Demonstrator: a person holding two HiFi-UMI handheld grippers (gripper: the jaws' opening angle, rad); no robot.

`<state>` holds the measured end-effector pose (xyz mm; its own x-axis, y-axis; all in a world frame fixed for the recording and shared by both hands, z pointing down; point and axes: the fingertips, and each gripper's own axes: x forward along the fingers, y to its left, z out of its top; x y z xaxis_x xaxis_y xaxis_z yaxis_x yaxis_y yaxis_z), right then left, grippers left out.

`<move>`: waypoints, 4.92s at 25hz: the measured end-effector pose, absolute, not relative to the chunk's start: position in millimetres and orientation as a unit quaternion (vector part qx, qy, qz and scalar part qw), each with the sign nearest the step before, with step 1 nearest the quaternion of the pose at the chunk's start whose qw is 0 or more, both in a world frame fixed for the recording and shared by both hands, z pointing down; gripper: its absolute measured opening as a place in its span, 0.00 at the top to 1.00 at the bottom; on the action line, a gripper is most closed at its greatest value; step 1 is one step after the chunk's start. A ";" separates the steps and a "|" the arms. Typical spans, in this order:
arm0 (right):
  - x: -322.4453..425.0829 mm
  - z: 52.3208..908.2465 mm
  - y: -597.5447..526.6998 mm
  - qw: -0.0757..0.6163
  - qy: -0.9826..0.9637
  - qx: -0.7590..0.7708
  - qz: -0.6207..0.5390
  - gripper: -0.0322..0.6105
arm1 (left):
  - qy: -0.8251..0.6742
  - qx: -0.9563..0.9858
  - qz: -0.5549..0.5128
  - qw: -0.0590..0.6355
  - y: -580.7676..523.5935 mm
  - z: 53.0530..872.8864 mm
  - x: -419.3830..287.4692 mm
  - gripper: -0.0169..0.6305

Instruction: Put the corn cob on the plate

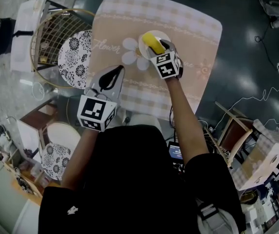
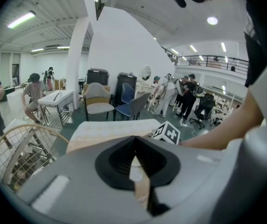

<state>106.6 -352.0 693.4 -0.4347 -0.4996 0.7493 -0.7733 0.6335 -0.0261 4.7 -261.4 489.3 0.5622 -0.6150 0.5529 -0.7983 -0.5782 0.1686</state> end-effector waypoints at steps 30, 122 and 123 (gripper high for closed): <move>75.0 531.8 -295.0 0.199 -0.863 0.447 0.122 0.95 | -0.434 0.859 0.187 0.197 -238.3 472.5 -16.6 0.97; -61.7 285.9 83.4 0.025 -0.881 0.471 -0.041 0.95 | -0.378 0.924 0.037 0.052 63.6 318.9 -109.3 0.97; -59.3 285.5 87.5 0.024 -0.882 0.469 -0.040 0.95 | -0.380 0.923 0.038 0.052 69.0 318.6 -107.6 0.97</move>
